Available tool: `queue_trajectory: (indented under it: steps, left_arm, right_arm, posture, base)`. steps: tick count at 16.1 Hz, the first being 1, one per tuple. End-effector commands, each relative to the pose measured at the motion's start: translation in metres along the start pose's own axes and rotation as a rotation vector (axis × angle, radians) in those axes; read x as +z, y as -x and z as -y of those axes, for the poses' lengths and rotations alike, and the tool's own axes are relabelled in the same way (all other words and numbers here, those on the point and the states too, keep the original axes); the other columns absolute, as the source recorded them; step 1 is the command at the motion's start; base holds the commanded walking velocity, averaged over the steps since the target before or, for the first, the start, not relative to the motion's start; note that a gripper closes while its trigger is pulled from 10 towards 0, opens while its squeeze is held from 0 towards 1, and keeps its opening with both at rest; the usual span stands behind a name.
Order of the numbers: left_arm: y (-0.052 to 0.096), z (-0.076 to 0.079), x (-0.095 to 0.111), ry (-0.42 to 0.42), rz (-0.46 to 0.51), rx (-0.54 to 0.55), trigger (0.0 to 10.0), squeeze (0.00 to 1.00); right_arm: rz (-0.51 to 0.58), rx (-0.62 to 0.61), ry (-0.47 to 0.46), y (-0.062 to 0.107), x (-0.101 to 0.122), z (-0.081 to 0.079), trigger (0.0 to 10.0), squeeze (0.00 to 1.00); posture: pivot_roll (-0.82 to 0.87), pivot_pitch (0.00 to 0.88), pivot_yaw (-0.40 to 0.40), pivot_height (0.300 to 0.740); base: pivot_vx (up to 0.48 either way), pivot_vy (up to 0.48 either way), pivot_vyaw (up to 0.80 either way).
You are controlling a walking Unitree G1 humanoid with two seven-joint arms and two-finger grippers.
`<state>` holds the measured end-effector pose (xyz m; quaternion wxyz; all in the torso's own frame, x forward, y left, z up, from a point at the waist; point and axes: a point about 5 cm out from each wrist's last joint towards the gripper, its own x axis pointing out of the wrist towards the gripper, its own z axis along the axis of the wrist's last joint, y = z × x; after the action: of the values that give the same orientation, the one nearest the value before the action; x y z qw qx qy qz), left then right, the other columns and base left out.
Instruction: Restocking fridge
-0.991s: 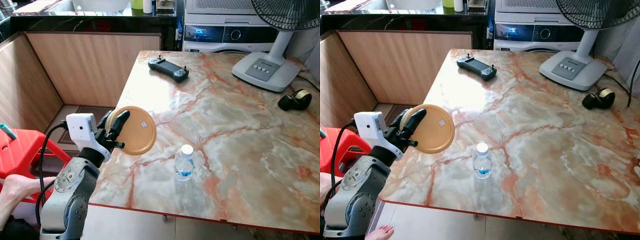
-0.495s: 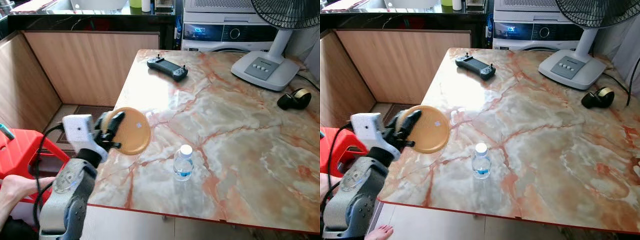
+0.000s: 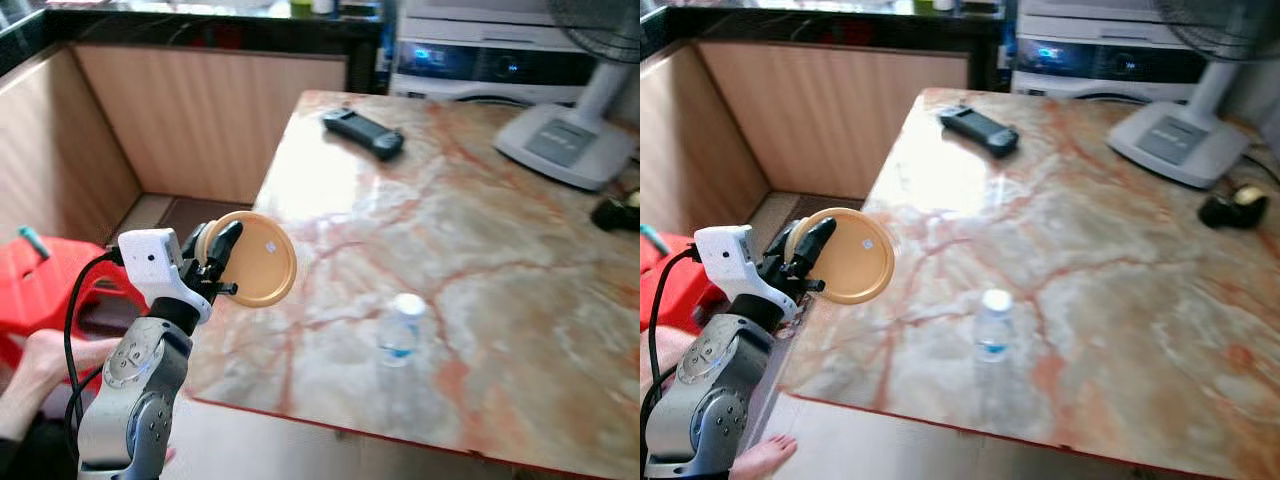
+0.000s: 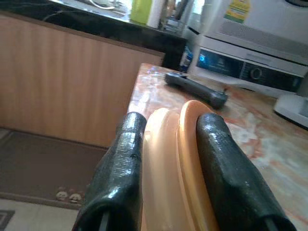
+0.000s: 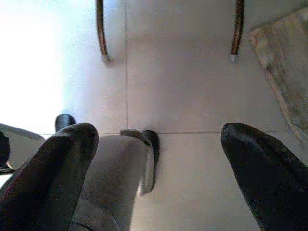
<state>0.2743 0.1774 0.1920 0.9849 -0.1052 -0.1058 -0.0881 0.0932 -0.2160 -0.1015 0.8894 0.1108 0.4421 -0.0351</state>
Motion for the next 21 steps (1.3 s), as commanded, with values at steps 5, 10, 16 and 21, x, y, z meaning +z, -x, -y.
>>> queue_trajectory:
  steps: [5, 10, 16, 21]
  left_arm:
    - [-0.0005, 0.0021, 0.0053, 0.007, 0.031, -0.006, 10.0, 0.0]
    - [-0.0008, 0.0027, 0.0053, 0.009, 0.034, -0.01, 10.0, 0.0]
    - [-0.0008, 0.0049, 0.0047, 0.019, 0.039, -0.023, 10.0, 0.0]
    - [-0.0014, 0.007, 0.0058, 0.013, 0.05, -0.039, 10.0, 0.0]
  right_arm:
    - [-0.027, -0.008, 0.0, 0.0041, -0.0079, 0.0034, 10.0, 0.0]
    - [-0.03, -0.012, 0.002, 0.004, -0.008, 0.0037, 10.0, 0.0]
    - [-0.036, -0.014, 0.001, 0.0043, -0.0086, 0.0044, 10.0, 0.0]
    - [-0.051, -0.008, 0.013, 0.0045, -0.0097, 0.0047, 10.0, 0.0]
  posture:
    - [0.12, 0.103, -0.026, 0.74]
    - [0.12, 0.099, -0.026, 0.74]
    - [0.12, 0.085, -0.028, 0.74]
    - [0.12, 0.08, -0.028, 0.74]
  base:
    - [0.0, 0.315, 0.0]
    - [0.0, 0.306, 0.0]
    - [0.0, 0.244, 0.0]
    - [0.0, 0.0, -0.57]
